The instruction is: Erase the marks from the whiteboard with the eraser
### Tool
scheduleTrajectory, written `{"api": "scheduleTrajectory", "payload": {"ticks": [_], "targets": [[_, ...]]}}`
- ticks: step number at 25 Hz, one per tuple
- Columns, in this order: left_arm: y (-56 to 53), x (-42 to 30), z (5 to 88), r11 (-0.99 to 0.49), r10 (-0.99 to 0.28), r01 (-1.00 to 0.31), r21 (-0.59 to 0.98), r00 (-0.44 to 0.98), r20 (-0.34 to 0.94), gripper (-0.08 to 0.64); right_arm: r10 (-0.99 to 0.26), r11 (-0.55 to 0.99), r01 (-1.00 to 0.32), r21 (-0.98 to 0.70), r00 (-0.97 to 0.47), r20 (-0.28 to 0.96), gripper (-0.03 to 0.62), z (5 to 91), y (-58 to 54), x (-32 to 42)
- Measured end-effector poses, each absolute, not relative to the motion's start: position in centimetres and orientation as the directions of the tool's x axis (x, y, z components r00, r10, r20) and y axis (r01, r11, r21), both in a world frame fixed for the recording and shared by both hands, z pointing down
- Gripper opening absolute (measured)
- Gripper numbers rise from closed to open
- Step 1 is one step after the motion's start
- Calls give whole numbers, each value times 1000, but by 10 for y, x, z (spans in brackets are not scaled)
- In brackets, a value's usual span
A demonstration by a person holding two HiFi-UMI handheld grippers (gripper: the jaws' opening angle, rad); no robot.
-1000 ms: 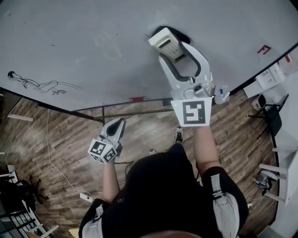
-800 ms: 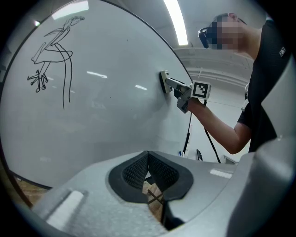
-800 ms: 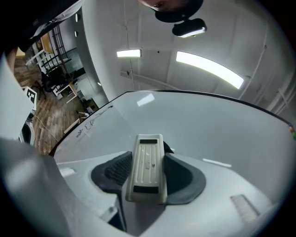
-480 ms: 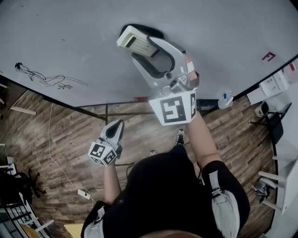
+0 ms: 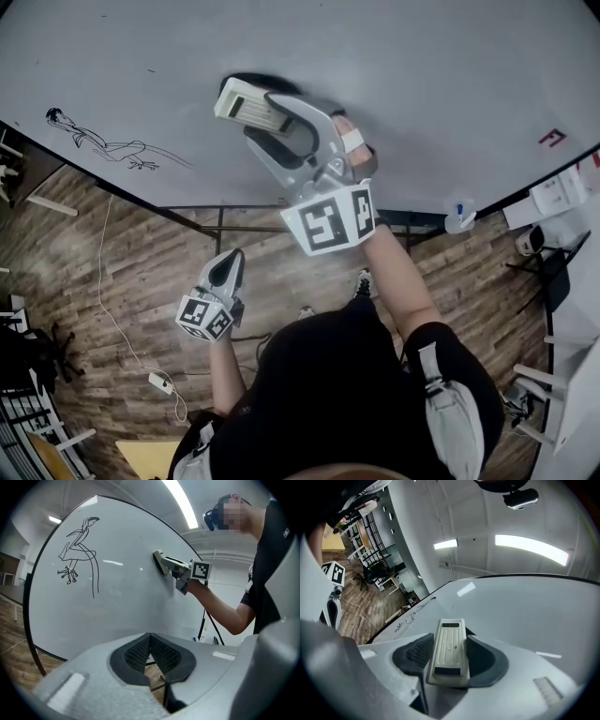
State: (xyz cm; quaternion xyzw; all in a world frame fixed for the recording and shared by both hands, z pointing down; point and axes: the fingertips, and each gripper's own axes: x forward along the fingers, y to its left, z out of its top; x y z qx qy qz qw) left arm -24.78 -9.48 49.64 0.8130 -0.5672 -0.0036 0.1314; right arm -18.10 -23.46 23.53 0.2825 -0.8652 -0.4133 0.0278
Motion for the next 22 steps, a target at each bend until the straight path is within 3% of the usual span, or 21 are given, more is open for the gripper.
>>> {"api": "scheduleTrajectory", "payload": {"ticks": [6,22], "targets": [[-97,-246,494,-327,-923,-920,216,360,137,11,-524,493,-487,721,-828,-200,222,227,-236,-162],[-129,-182,490,-531,-820,-824,197,558,126,11,-704,327,-633,701,-658,-266,222,214,-258,-44]]}}
